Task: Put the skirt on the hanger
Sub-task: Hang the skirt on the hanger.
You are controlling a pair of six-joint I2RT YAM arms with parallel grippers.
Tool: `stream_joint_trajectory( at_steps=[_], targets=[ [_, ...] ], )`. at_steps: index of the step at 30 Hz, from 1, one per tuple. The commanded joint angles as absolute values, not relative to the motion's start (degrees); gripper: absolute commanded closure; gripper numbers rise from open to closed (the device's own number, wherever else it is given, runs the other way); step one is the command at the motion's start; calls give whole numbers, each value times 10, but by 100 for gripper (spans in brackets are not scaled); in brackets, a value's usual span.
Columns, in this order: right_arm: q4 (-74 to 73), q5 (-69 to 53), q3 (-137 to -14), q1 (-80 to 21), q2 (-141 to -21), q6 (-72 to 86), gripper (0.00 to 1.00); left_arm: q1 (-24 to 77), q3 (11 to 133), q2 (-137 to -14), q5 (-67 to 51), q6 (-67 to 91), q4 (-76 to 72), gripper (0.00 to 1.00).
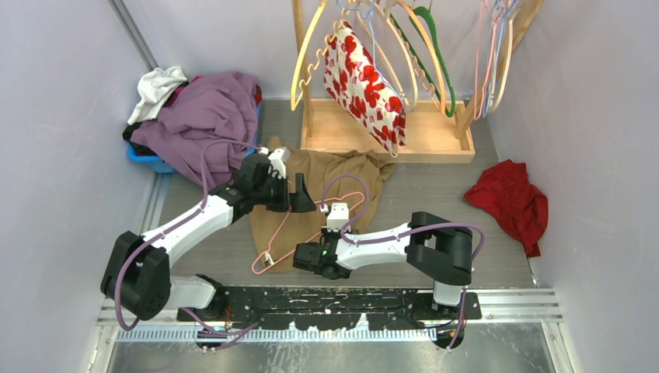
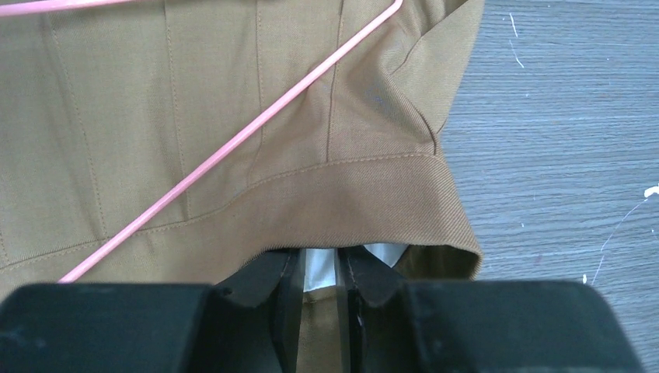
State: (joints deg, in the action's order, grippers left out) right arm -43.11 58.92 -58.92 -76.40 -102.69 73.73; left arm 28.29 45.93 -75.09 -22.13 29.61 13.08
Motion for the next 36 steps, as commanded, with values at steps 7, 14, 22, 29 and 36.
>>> stream_joint_trajectory(
  at_steps=[7, 14, 22, 29, 36],
  targets=[
    [-456, 634, -619, -766, -1048, 768, 75, 276, 455, -732, -237, 294, 99, 1],
    [-465, 643, -620, -761, -1053, 768, 79, 273, 455, -732, -240, 294, 97, 1],
    [-483, 654, -612, -759, -1030, 773, 97, 272, 456, -732, -245, 295, 94, 1],
    [-481, 655, -596, -765, -985, 758, 99, 272, 456, -734, -245, 296, 92, 1],
    [-412, 583, -556, -771, -873, 678, 99, 272, 457, -735, -247, 298, 92, 1]
  ],
)
